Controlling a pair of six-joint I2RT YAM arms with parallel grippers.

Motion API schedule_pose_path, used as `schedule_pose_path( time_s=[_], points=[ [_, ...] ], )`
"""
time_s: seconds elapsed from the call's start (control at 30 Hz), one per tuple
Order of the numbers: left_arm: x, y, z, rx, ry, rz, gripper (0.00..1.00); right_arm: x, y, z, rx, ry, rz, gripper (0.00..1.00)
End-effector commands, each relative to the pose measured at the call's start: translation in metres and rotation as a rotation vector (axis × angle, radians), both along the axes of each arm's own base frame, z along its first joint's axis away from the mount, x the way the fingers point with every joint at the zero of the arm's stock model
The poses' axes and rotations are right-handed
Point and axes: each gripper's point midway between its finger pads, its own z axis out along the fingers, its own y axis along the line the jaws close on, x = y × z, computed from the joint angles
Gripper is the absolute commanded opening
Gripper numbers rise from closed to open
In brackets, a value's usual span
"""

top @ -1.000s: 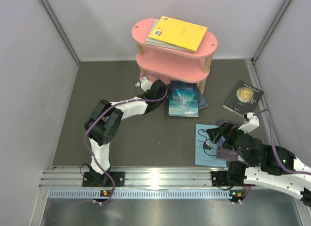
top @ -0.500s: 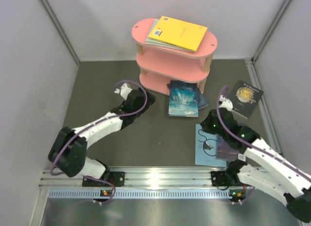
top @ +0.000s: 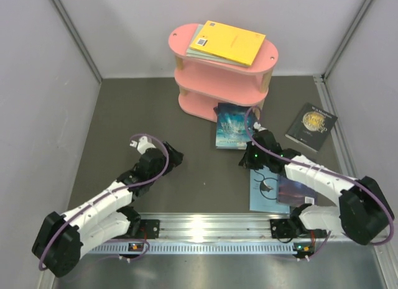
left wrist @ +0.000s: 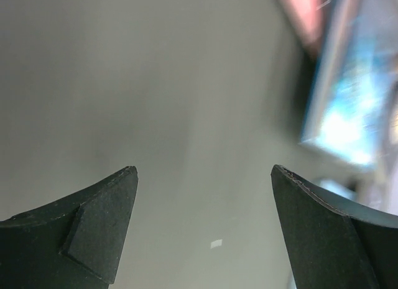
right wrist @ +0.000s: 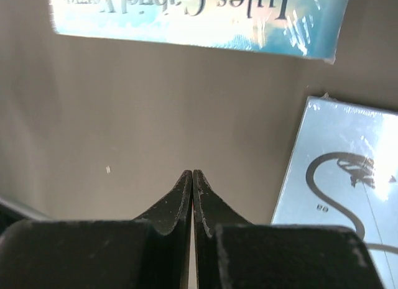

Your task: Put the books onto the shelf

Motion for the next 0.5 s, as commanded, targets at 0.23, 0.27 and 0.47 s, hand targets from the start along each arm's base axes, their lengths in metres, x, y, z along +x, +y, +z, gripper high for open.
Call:
schedule_pose_path(
  time_s=[0.23,0.27,0.47],
  points=[
    [-0.020,0.006,-0.043,-0.009,-0.092,-0.077,0.93,0.061,0.002,-0.006,-0.148,-0.083,-0.042,0.00],
    [-0.020,0.006,-0.045,-0.016,-0.111,-0.079,0.94,0.067,0.001,-0.009,-0.164,-0.080,-0.046,0.00],
    [-0.028,0.020,-0.071,0.011,-0.122,-0.051,0.93,0.098,-0.026,-0.012,-0.235,-0.085,-0.106,0.00]
  ],
)
